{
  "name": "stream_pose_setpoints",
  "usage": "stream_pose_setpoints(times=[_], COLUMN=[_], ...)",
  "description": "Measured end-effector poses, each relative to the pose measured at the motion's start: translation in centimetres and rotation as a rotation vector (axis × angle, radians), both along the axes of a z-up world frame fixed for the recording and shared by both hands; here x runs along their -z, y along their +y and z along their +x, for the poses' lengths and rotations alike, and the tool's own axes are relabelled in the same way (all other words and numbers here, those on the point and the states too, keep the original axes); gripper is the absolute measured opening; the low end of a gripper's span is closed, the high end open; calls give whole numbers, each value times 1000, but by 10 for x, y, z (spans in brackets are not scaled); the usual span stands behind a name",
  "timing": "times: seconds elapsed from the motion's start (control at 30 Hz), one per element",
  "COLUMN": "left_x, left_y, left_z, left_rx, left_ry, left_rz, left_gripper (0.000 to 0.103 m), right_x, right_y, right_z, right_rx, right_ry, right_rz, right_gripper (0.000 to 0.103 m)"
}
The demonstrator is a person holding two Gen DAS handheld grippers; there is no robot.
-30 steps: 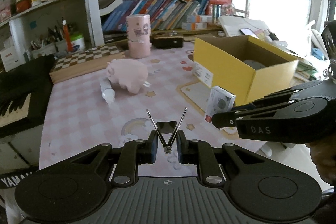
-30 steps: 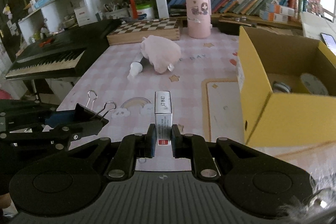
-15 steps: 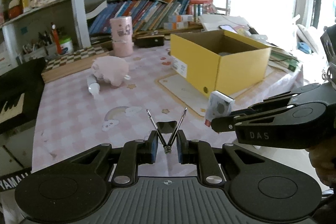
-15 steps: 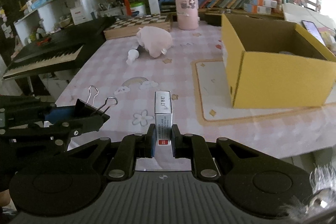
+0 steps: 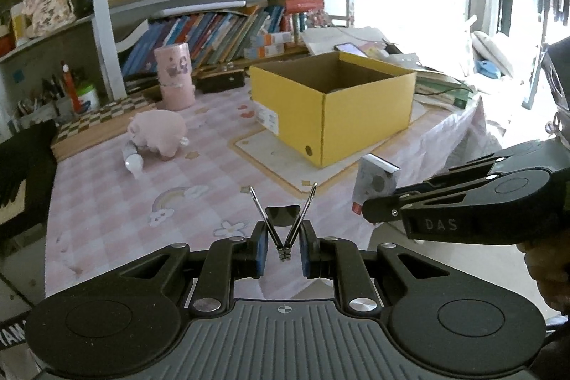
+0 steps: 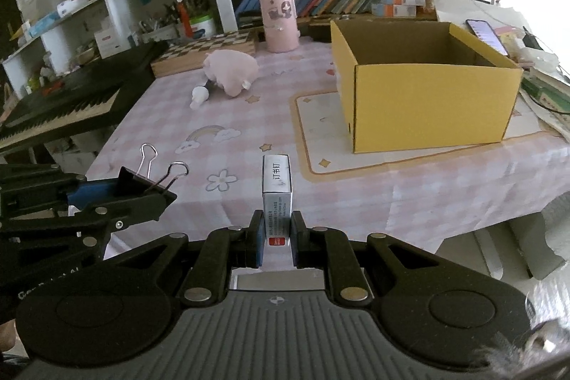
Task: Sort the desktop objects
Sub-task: 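Lift and carry the clip and white box in both grippers toward the yellow box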
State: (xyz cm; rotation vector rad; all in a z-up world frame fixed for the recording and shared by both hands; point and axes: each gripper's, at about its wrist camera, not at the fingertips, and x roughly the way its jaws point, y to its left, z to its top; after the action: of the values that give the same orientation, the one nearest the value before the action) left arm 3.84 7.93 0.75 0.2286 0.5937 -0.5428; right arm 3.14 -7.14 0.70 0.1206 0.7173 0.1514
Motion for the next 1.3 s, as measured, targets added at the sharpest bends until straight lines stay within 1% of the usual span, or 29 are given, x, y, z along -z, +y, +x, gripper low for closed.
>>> stream_pose_setpoints(times=[0.33,0.77,1.07,1.17,1.3], left_x=[1,9,13,14,13], left_y=[-17,-59,-84,-85,-84], left_z=[-9,-23,-35,-35,-32], left_rx=[62,248,376,390,384], left_ry=[7,30,29,26,22], left_rz=[0,12,33,34,33], left_gripper=[17,17,17,17,17], right_x=[2,10,14,14,14], right_y=[-12,-41,-61,-61,-61], right_z=[-20,-60,-84,-85,-83], right_rx=[51,198,323,336,335], right_ry=[10,39,50,50,47], right_rz=[-5,-6,10,9,7], right_gripper=[13,13,13,13,13])
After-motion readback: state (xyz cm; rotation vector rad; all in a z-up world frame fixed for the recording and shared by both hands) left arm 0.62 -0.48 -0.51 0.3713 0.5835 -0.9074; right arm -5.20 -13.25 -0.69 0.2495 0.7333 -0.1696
